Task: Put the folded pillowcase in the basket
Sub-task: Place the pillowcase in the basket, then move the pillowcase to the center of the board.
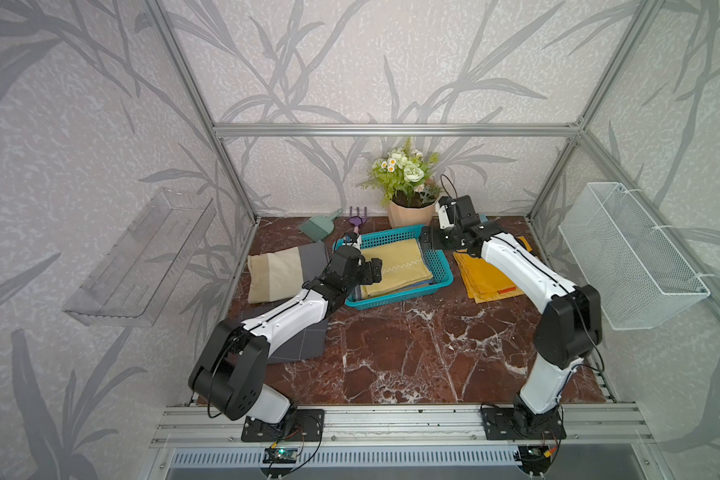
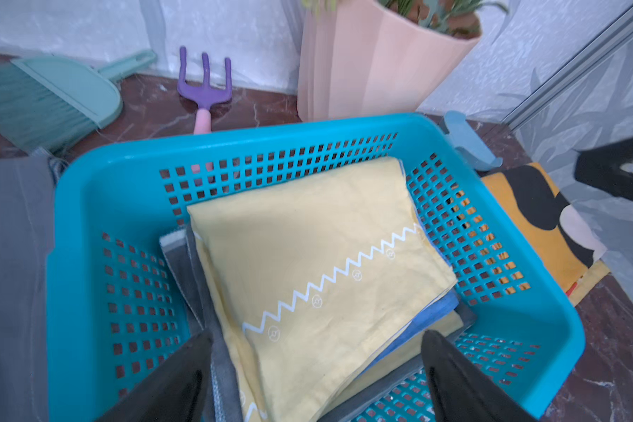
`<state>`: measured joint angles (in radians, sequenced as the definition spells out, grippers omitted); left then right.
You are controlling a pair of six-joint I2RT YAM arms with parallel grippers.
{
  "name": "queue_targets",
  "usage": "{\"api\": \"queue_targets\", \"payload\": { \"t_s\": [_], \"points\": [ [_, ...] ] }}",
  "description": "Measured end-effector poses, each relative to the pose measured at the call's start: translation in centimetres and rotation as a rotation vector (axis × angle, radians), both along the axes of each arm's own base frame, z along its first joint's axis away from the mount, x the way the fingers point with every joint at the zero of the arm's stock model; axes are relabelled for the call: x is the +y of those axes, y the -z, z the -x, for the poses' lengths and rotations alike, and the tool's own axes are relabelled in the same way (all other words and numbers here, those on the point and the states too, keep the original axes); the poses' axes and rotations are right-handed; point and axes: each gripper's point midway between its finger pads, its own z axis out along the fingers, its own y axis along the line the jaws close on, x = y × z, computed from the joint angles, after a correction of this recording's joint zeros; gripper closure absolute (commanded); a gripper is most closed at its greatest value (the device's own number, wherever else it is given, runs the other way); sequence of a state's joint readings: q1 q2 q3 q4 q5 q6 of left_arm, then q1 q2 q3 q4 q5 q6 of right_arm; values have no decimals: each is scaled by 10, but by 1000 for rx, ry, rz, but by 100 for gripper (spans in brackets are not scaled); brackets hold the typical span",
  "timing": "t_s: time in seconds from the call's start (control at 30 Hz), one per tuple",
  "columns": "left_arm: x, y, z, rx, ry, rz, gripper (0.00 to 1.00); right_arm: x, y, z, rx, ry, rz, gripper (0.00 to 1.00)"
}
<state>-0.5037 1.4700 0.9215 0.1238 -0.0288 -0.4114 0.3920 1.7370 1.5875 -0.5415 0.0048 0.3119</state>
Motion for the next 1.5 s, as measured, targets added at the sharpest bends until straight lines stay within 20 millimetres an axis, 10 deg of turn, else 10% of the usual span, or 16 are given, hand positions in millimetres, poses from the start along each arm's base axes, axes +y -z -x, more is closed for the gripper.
{"api": "queue_targets", "payload": {
  "t_s": [0.17, 0.47, 0.8, 1.03, 1.5],
  "points": [
    [2, -28, 6, -49, 3, 43, 8, -42, -11, 19, -29, 100, 47, 1],
    [-7, -25, 39, -10, 62, 104, 8, -123, 84, 64, 259, 262, 174, 1],
    [-17, 17, 73, 91, 109, 99, 7, -143, 116, 53, 306, 295, 258, 1],
    [-18, 21, 79, 103, 109, 108, 7, -153, 165, 33, 418, 288, 319, 1],
    [-17, 24, 78, 107, 105, 100, 6, -154, 193, 39, 503, 292, 253, 19]
  ]
}}
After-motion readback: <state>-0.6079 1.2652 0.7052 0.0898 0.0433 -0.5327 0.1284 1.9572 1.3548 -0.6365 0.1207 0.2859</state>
